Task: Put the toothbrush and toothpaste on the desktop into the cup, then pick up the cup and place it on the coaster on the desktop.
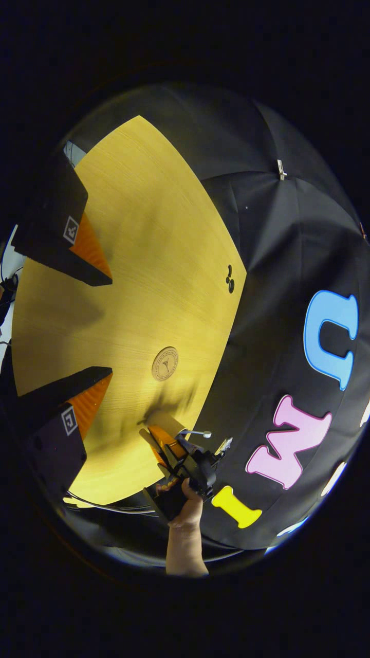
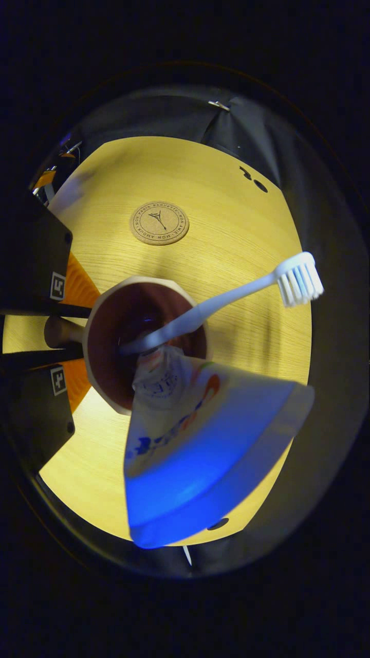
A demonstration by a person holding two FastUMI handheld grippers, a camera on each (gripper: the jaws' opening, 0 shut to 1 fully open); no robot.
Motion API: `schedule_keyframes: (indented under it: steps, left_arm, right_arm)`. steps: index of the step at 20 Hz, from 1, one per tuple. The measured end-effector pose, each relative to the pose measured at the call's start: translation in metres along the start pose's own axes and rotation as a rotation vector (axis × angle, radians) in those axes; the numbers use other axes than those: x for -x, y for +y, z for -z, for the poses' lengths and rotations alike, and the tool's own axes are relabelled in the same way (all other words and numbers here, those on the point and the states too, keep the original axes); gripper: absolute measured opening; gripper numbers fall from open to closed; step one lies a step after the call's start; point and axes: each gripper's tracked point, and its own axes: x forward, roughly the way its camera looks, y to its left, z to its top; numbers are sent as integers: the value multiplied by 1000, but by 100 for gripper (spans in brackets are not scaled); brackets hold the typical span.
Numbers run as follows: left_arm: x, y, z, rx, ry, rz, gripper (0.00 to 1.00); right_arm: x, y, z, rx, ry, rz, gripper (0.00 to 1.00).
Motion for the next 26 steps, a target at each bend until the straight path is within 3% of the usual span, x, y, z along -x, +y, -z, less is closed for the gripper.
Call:
schedule_keyframes:
  steps: [9,12,13,22,23,24,26]
  left_arm:
    - [5,-12,9,-27,1,37,98]
    - [6,-8,14,-35,10,40,98]
    - [7,-6,16,-33,17,41,98]
    - [7,8,28,-17,37,23,98]
    - [7,9,28,-17,38,21,98]
    - [6,9,28,-18,39,20,98]
    - [6,8,28,-21,39,21,98]
  right_arm:
    - [16,20,-1,-2,-33,-64,27]
    - [21,19,-9,61,-85,-30,27]
    - [22,19,-7,71,-90,-26,21]
    - [22,30,1,107,-80,-55,15]
    - [22,32,2,98,-84,-66,9]
    - [22,33,2,82,-94,-74,14]
    - [24,33,0,77,-117,-74,14]
